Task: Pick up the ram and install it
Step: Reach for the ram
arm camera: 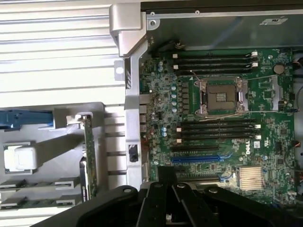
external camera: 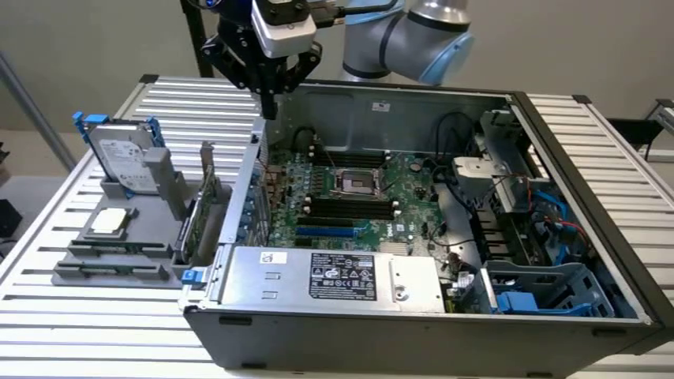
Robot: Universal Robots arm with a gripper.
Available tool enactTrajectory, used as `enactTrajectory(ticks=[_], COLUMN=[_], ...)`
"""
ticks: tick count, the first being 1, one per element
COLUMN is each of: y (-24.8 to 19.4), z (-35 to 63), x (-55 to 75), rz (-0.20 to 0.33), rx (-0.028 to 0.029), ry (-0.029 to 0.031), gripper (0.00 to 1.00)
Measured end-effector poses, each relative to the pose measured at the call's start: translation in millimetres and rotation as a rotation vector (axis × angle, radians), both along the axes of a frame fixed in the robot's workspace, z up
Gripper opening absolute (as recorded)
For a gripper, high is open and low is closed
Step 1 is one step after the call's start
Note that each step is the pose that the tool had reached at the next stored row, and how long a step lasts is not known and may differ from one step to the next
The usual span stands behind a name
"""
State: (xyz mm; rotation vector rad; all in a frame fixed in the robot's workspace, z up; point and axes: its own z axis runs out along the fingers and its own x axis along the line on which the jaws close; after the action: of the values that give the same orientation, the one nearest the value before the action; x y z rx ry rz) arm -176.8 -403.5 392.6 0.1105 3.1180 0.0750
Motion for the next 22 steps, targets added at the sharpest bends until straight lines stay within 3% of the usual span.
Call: enactTrajectory(ticks=[18,20,22], y=[-5.8,-6.0,-6.0], z=[-0.6,-1.1,-1.9], x=[-81.8,-90.8,-98.6], rz=[0.0,0.0,0.0], rx=[0.0,0.0,-0.0001], ry=[0.0007,0.003,0.011], gripper=[0.11,0.11,0.11])
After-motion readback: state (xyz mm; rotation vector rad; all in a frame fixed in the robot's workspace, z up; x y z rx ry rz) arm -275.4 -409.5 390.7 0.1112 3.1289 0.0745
